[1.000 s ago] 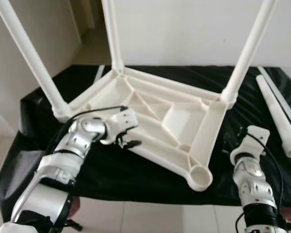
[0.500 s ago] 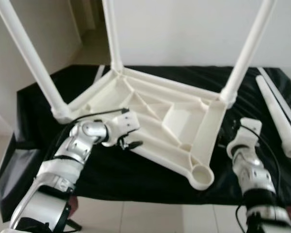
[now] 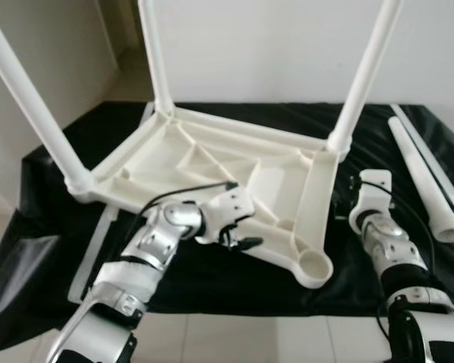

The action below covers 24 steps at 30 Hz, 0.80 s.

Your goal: Building children table

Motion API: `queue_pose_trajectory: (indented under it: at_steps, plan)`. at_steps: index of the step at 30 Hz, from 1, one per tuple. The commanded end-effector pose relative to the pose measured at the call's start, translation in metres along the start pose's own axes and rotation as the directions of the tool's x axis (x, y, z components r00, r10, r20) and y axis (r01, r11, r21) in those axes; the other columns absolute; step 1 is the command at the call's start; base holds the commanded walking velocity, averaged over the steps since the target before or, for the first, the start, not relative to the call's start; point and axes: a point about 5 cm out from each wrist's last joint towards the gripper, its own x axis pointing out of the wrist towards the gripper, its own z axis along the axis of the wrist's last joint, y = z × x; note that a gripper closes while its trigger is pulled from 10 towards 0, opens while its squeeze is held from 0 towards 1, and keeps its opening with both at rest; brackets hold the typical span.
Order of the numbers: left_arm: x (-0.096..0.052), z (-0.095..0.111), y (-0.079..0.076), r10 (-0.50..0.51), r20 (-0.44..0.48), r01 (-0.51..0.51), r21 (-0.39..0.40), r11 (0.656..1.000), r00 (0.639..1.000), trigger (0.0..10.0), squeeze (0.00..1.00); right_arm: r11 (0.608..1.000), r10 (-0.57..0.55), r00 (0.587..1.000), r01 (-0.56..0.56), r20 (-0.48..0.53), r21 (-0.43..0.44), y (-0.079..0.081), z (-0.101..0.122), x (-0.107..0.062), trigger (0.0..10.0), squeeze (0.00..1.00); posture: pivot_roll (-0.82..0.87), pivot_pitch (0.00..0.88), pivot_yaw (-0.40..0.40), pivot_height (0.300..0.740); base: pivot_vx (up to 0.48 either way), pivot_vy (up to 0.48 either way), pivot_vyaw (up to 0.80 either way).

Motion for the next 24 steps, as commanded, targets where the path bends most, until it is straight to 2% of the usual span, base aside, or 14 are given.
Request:
queue_pose_trajectory:
  at_steps: [1, 3, 4, 6, 7, 8, 11, 13, 14, 15, 18, 19, 20, 24]
  plan:
    - [-0.002, 0.004, 0.001, 0.008, 0.04, -0.007, -0.034, 0.999, 0.999, 10.0, 0.0, 0.999, -0.036, 0.997, 0.036, 0.071, 0.005, -0.006, 0.008, -0.002, 10.0, 0.0, 0.01, 0.0, 0.005, 0.74, 0.0, 0.0, 0.0]
    - [-0.003, 0.007, 0.002, 0.018, 0.058, -0.016, -0.045, 0.999, 0.998, 10.0, 0.0, 0.998, -0.056, 0.994, 0.055, 0.09, 0.012, -0.009, 0.008, -0.004, 10.0, 0.0, 0.01, 0.0, 0.005, 0.74, 0.0, 0.0, 0.0]
    - [-0.007, 0.016, 0.014, 0.094, 0.126, -0.079, -0.118, 0.99, 0.988, 10.0, 0.0, 0.988, -0.155, 0.975, 0.149, 0.161, 0.051, -0.025, 0.012, -0.012, 10.0, 0.0, 0.0, 0.0, 0.019, 0.74, 0.0, 0.0, 0.0]
    - [-0.01, 0.022, 0.02, 0.132, 0.165, -0.109, -0.141, 0.984, 0.977, 10.0, 0.0, 0.977, -0.211, 0.962, 0.203, 0.176, 0.061, -0.035, 0.011, -0.017, 10.0, 0.0, 0.0, 0.0, 0.019, 0.74, 0.0, 0.0, 0.0]
    - [-0.01, 0.022, 0.02, 0.132, 0.165, -0.109, -0.141, 0.984, 0.977, 10.0, 0.0, 0.977, -0.211, 0.962, 0.203, 0.176, 0.061, -0.035, 0.011, -0.017, 10.0, 0.0, 0.0, 0.0, 0.019, 0.74, 0.0, 0.0, 0.0]
    - [-0.013, 0.03, 0.025, 0.182, 0.211, -0.152, -0.15, 0.977, 0.96, 10.0, 0.0, 0.961, -0.276, 0.941, 0.27, 0.195, 0.057, -0.045, 0.009, -0.022, 10.0, 0.0, -0.01, 0.001, 0.029, 0.74, 0.0, 0.0, 0.0]
    - [-0.016, 0.036, 0.027, 0.203, 0.246, -0.156, -0.198, 0.968, 0.948, 10.0, 0.0, 0.92, -0.389, 0.894, 0.389, 0.224, 0.046, -0.062, 0.006, -0.033, 10.0, 0.0, -0.02, 0.001, 0.036, 0.74, 0.0, 0.0, 0.0]
    - [-0.016, 0.038, 0.027, 0.209, 0.253, -0.157, -0.208, 0.965, 0.945, 10.0, 0.0, 0.91, -0.411, 0.883, 0.411, 0.228, 0.049, -0.065, 0.005, -0.036, 10.0, 0.0, -0.02, 0.001, 0.036, 0.74, 0.0, 0.0, 0.0]
    - [-0.017, 0.042, 0.029, 0.23, 0.27, -0.17, -0.226, 0.959, 0.935, 10.0, 0.0, 0.87, -0.488, 0.839, 0.491, 0.243, 0.049, -0.077, 0.005, -0.045, 10.0, 0.0, -0.02, 0.001, 0.039, 0.74, 0.0, 0.0, 0.0]
    - [-0.017, 0.042, 0.029, 0.23, 0.27, -0.17, -0.226, 0.959, 0.935, 10.0, 0.0, 0.87, -0.488, 0.839, 0.491, 0.243, 0.049, -0.077, 0.005, -0.045, 10.0, 0.0, -0.02, 0.001, 0.039, 0.74, 0.0, 0.0, 0.0]
    - [-0.018, 0.048, 0.029, 0.248, 0.295, -0.18, -0.238, 0.954, 0.923, 10.0, 0.0, 0.821, -0.562, 0.786, 0.567, 0.258, 0.06, -0.087, 0.005, -0.055, 10.0, 0.0, -0.02, 0.001, 0.037, 0.74, 0.0, 0.0, 0.0]
    - [-0.018, 0.048, 0.029, 0.248, 0.295, -0.18, -0.238, 0.954, 0.923, 10.0, 0.0, 0.821, -0.562, 0.786, 0.567, 0.258, 0.06, -0.087, 0.005, -0.055, 10.0, 0.0, -0.02, 0.001, 0.037, 0.74, 0.0, 0.0, 0.0]
    - [-0.017, 0.05, 0.028, 0.249, 0.31, -0.173, -0.252, 0.952, 0.918, 10.0, 0.0, 0.803, -0.585, 0.767, 0.593, 0.264, 0.06, -0.091, 0.004, -0.059, 10.0, 0.0, -0.03, 0.001, 0.036, 0.74, 0.0, 0.0, 0.0]
    - [-0.016, 0.051, 0.027, 0.251, 0.313, -0.168, -0.269, 0.948, 0.916, 10.0, 0.0, 0.782, -0.614, 0.747, 0.618, 0.256, 0.073, -0.097, 0.002, -0.065, 10.0, 0.0, -0.03, 0.0, 0.035, 0.74, 0.0, 0.0, 0.0]
